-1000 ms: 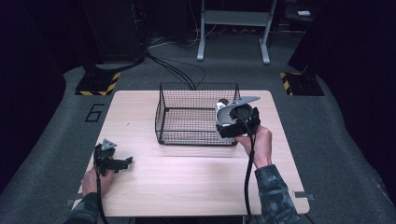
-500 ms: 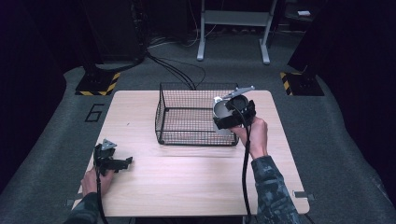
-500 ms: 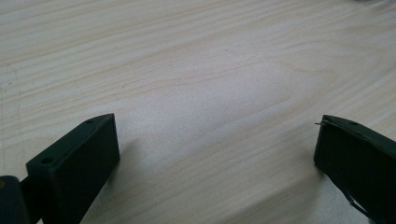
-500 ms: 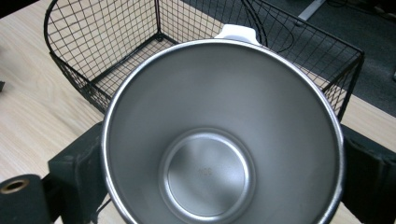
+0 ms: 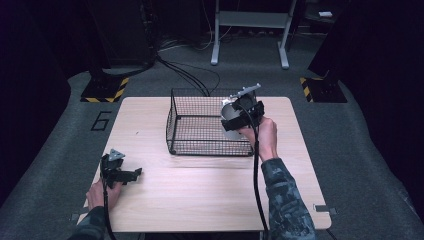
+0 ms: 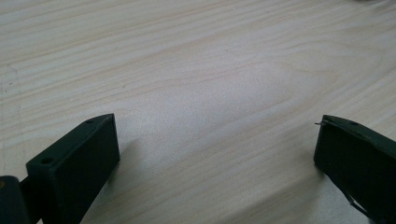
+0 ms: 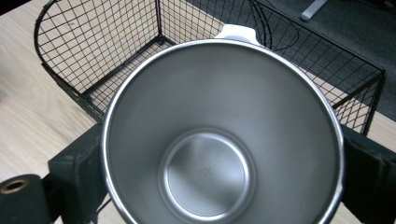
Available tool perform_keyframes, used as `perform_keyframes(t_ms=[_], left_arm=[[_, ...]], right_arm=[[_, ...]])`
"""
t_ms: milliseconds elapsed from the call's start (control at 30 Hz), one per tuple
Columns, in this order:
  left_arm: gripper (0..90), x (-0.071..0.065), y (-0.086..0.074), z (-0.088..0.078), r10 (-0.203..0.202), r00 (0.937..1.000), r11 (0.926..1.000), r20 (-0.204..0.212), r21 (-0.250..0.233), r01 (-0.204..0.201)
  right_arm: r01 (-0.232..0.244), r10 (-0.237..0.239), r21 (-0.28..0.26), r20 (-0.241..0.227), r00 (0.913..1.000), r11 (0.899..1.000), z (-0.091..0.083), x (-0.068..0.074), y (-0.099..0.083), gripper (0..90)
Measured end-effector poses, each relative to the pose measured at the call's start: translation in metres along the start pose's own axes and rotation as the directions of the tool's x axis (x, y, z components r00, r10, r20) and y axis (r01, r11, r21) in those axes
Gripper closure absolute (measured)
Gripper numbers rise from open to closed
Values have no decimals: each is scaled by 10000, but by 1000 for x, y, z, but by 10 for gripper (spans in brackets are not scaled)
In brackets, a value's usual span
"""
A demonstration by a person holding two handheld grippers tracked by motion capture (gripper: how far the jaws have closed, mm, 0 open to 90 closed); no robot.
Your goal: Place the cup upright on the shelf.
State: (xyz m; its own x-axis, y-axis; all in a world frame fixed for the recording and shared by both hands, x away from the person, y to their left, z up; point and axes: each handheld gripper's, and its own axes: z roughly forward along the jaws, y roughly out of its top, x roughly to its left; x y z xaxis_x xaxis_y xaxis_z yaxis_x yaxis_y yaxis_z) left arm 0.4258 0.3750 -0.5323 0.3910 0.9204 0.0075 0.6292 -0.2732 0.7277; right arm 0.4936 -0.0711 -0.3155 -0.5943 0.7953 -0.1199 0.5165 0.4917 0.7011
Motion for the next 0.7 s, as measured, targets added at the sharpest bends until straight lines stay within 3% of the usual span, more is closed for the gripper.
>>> perform_keyframes(t_ms=[400, 500, 533, 700], left_arm=[[2, 0, 0, 0, 4, 10000, 10000, 6, 11, -4], [2, 0, 0, 0, 15, 10000, 10000, 3, 1, -15], [2, 0, 0, 0, 15, 10000, 10000, 3, -1, -15], [2, 0, 0, 0, 26, 10000, 10000, 5, 7, -26]], right_arm=[[-404, 403, 236, 58, 9992, 9989, 19, -7, 18, 61], [-270, 270, 262, 37, 9996, 9993, 24, -11, 21, 61], [-459, 457, 316, 60, 9989, 9984, 25, -10, 22, 61], [-436, 437, 237, -35, 9990, 9988, 35, -13, 25, 61]])
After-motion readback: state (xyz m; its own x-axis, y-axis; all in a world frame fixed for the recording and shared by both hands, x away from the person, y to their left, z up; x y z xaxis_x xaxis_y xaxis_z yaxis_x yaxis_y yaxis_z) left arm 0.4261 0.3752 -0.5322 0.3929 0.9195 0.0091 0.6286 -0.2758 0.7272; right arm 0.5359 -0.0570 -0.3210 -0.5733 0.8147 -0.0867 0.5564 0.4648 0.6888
